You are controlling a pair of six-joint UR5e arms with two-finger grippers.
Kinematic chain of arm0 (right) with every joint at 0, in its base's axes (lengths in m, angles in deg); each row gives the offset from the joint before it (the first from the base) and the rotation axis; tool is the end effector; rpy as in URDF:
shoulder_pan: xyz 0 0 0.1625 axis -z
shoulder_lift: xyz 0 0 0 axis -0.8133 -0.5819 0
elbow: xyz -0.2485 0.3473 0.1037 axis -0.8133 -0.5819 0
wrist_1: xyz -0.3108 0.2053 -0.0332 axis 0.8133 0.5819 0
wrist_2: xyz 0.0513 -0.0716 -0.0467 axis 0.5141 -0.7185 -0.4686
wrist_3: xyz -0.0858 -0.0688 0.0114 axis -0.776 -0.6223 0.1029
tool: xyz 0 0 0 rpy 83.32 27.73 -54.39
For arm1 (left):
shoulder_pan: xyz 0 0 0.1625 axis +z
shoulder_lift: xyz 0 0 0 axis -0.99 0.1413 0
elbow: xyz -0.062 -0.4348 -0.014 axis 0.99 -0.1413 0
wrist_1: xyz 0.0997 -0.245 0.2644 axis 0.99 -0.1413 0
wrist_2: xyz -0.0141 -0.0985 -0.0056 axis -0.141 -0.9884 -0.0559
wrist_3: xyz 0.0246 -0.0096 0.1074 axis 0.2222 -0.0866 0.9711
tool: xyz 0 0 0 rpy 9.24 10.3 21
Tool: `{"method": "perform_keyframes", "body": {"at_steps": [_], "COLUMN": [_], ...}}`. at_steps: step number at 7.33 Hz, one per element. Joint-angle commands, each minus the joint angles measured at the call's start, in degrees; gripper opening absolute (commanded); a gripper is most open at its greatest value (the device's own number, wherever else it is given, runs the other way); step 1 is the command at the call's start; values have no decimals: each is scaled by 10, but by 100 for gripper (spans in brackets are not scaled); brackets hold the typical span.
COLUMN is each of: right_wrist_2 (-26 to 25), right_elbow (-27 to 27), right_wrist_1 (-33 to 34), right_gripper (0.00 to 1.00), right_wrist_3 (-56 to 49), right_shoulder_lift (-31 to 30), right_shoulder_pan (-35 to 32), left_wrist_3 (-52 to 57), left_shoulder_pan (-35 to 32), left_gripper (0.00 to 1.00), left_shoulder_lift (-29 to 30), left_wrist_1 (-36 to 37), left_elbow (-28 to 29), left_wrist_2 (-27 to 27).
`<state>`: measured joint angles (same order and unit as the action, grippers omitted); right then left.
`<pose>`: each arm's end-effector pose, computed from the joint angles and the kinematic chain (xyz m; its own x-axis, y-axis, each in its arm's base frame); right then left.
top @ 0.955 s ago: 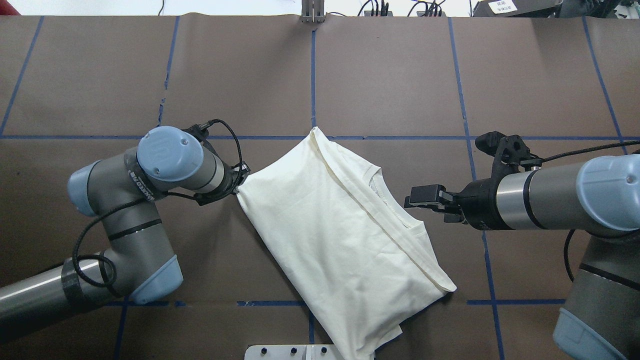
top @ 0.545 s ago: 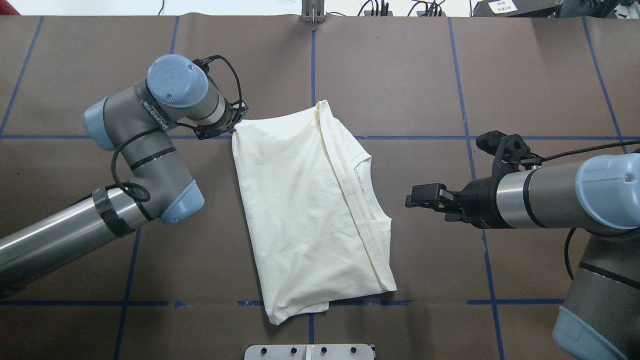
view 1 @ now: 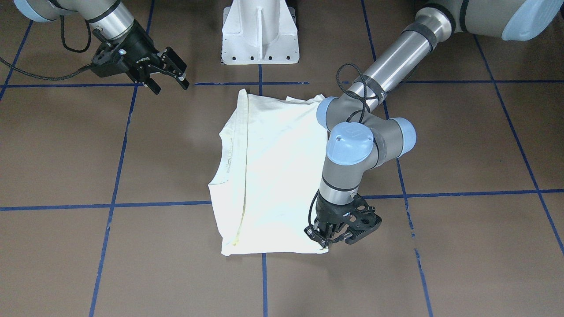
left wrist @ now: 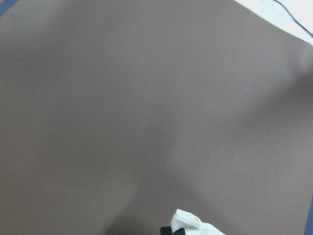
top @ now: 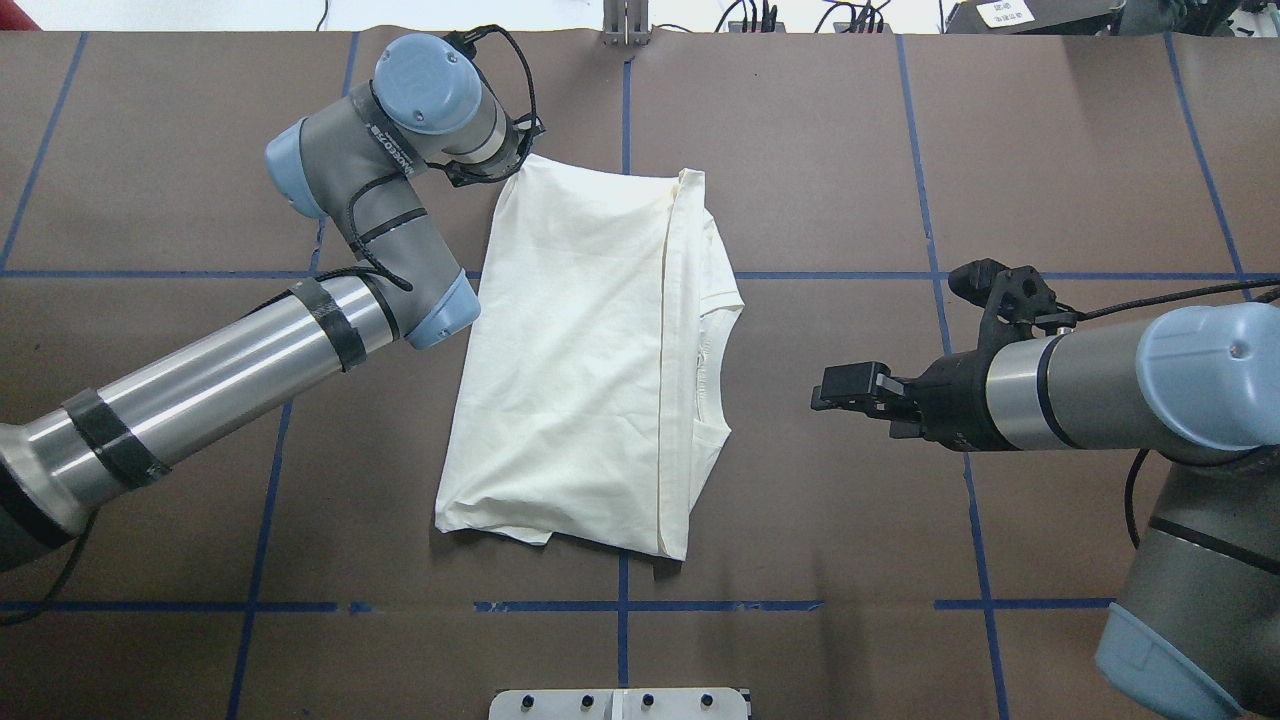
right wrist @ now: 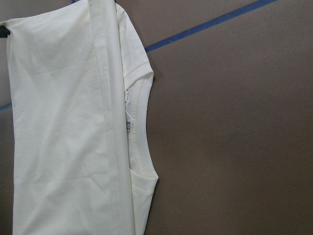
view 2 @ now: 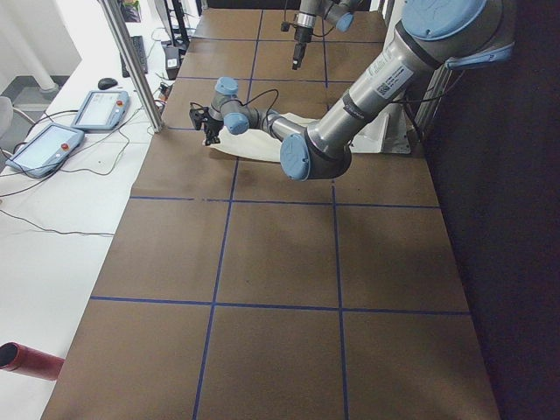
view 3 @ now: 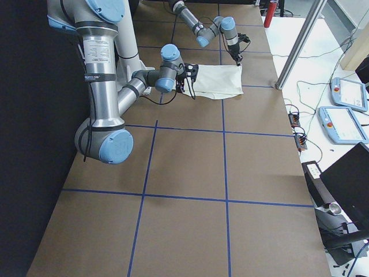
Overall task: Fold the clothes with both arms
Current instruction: 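Grasp the shirt corner with the left gripper and pull it away from the robot, then release the shirt with the left gripper while the right gripper reaches the collar edge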
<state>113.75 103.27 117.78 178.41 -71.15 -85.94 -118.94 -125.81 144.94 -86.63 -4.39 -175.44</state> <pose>-0.3339 -0.3231 0.3381 0.3477 0.1863 0.9189 -0.2623 0.9603 -0.0954 0.5172 -0.6597 0.3022 0.4249 -0.4342 -0.7943 0.6050 0.7889 -0.1076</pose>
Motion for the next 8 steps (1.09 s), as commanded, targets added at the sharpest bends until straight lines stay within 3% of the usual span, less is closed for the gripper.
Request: {"method": "perform_keyframes", "body": {"at_steps": [1, 3, 4, 7, 8], "right_wrist_2": [0, 0, -3, -19, -24], "right_elbow": [-12, -14, -19, -64, -92], "right_wrist_1": [0, 0, 0, 9, 21], "right_gripper": [100, 100, 100, 100, 100], "right_wrist_3": [0, 1, 0, -1, -6], "right_shoulder_lift": [7, 7, 13, 56, 86], "right_shoulder_pan": [0, 1, 1, 5, 7], "left_wrist_3": [2, 30, 43, 118, 151], "left_shoulder_pan": [-11, -23, -26, -65, -72], "left_gripper": [0, 0, 99, 100, 100], "left_shoulder_lift": [2, -10, -18, -71, -86], "left_wrist_1": [-12, -13, -13, 17, 50], "left_elbow": [31, 38, 36, -54, -95], "left_wrist_2": [8, 28, 29, 21, -10]}}
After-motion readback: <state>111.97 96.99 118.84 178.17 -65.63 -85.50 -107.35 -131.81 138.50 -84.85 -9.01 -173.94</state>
